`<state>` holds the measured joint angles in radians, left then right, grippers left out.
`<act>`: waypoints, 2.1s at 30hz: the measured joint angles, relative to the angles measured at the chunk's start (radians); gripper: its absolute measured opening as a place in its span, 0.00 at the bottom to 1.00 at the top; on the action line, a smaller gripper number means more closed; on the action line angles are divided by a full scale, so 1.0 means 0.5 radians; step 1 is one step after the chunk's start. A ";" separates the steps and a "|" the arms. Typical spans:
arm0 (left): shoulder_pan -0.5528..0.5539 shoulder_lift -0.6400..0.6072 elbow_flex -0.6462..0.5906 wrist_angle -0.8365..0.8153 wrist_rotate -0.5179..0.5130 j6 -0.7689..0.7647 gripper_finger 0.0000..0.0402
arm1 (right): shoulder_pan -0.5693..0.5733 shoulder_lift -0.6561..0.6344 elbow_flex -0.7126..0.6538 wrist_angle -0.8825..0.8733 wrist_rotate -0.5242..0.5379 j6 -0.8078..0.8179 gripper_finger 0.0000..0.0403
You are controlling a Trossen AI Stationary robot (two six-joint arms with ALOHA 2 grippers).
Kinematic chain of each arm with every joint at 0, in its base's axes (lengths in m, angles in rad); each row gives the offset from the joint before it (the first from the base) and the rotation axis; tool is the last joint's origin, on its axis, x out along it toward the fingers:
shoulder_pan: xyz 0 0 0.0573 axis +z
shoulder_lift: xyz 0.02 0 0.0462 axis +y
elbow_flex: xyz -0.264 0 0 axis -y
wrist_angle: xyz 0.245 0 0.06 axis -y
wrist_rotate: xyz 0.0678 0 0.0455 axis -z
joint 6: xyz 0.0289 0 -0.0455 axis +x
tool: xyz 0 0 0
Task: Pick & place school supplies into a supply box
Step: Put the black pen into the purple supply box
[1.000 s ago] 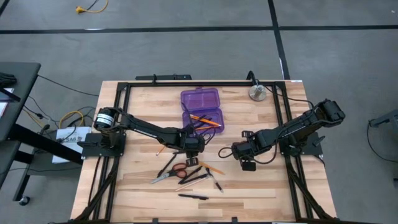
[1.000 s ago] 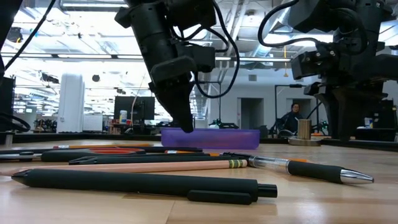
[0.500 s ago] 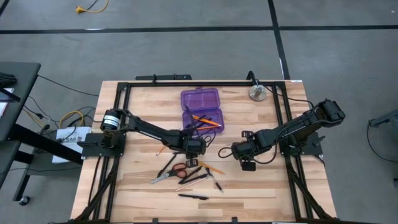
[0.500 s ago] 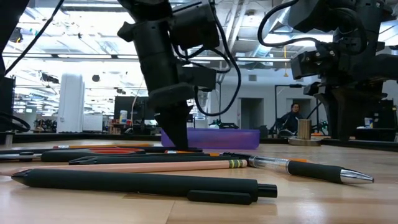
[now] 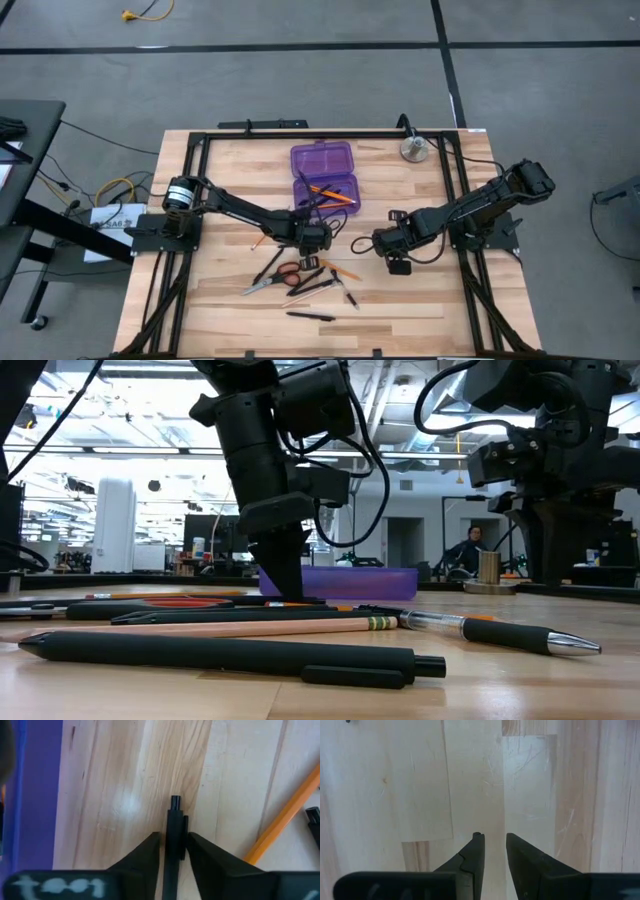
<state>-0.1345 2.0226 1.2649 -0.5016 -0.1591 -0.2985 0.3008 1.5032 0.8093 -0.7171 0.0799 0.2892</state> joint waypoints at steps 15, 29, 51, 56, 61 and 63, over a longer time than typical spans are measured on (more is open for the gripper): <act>0.000 0.023 0.159 -0.081 -0.051 0.072 0.05 | 0.000 0.000 0.000 -0.015 0.000 0.000 0.19; 0.002 0.022 0.350 -0.295 -0.224 0.194 0.01 | 0.001 0.000 0.000 -0.026 -0.001 0.001 0.19; -0.001 0.016 0.419 -0.346 -0.179 0.230 0.02 | 0.048 0.000 0.000 -0.030 -0.002 0.032 0.19; -0.001 0.016 0.419 -0.298 -0.137 0.242 0.12 | 0.054 0.000 0.000 -0.030 -0.002 0.051 0.19; 0.006 0.016 0.419 -0.289 -0.112 0.240 0.28 | 0.054 0.000 0.000 -0.030 -0.002 0.051 0.19; 0.016 0.016 0.411 -0.283 -0.097 0.238 0.33 | 0.054 0.000 0.000 -0.030 -0.002 0.051 0.19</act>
<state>-0.1266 2.0304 1.4702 -0.6432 -0.2077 -0.1797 0.3279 1.5032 0.8093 -0.7322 0.0788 0.3149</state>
